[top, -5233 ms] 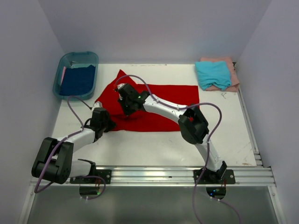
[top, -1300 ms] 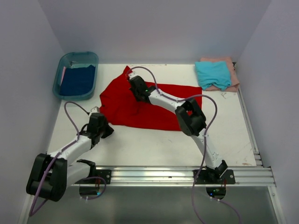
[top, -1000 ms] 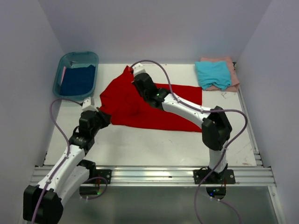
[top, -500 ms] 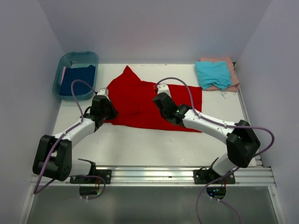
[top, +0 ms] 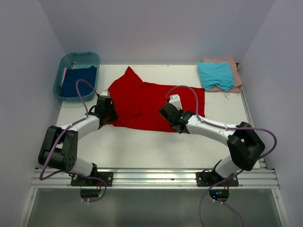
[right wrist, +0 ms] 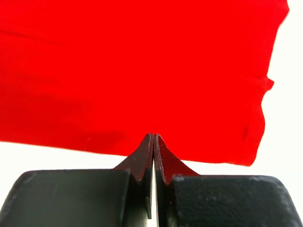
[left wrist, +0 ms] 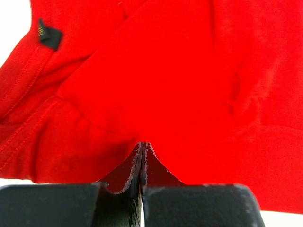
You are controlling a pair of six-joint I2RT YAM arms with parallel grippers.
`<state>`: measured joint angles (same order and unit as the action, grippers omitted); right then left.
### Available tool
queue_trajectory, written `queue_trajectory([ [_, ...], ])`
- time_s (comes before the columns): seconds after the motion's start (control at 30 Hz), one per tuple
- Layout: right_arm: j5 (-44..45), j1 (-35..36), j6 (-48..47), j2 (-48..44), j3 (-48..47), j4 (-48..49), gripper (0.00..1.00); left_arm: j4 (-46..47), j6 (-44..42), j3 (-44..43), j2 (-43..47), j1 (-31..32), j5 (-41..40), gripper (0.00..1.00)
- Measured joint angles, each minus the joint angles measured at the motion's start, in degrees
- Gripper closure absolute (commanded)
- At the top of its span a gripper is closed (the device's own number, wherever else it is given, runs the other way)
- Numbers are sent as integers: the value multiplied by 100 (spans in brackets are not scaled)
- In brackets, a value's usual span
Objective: Fold and stack the t-shirts
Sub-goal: Fold the flattened tshirt in 1/3 of the way
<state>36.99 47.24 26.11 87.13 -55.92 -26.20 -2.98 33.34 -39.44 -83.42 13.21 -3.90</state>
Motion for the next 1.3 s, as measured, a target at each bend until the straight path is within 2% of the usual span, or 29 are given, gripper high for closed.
queue_trajectory([
  [0.23,420,-435,483,758,-52,-522,100,-15,-4,-7,-337,0,-304,100],
  [0.5,533,-1025,721,833,-52,-879,100,-269,20,-269,-612,0,-501,100],
  [0.73,90,-1266,710,1008,-111,-992,100,-660,227,-404,-619,0,-494,100],
  [1.0,-352,-1360,678,1290,-138,-1012,100,-966,444,-116,-229,0,-352,100],
  [1.3,-664,-1462,546,1432,-343,-1298,100,-1746,522,46,225,0,-271,100],
])
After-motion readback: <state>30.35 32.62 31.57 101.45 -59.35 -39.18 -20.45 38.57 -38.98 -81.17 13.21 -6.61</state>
